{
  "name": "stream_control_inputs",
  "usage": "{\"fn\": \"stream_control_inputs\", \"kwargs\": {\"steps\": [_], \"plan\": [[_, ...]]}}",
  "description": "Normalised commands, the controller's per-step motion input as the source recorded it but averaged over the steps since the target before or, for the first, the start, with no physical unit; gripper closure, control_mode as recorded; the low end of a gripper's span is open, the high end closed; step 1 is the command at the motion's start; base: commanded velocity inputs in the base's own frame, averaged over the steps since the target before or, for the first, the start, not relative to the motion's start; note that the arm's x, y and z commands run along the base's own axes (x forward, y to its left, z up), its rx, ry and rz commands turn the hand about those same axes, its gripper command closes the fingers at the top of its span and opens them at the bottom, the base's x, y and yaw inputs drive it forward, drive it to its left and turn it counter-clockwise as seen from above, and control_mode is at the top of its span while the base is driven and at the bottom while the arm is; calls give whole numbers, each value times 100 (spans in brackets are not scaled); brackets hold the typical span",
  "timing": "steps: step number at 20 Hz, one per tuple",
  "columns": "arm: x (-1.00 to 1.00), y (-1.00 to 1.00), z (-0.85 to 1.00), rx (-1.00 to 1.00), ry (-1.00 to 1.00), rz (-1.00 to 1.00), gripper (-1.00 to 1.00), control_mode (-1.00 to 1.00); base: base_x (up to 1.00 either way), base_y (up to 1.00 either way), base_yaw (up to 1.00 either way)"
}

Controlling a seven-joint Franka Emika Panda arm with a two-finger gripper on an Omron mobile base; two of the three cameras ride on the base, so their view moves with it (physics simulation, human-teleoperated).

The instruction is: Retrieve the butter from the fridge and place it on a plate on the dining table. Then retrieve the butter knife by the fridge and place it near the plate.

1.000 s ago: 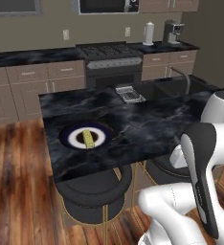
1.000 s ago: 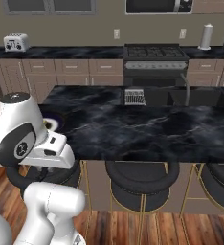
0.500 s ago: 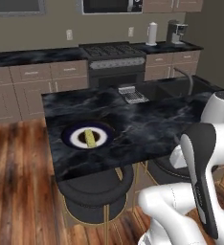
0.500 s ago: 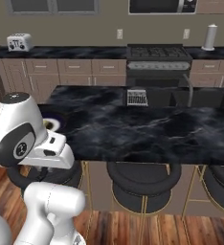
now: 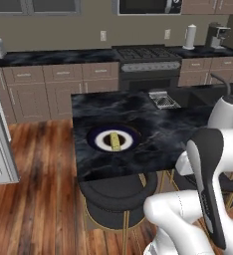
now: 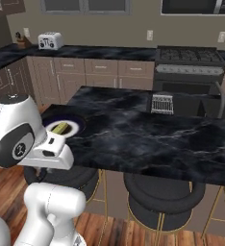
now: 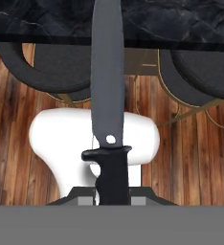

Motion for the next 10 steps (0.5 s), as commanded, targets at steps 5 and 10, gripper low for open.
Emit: {"fn": "stream_control_inputs", "kwargs": {"steps": [5,10], "plan": [[0,0,0,0,0,0,100,100,24,1,0],[0,0,0,0,0,0,100,-100,0,0,0]]}}
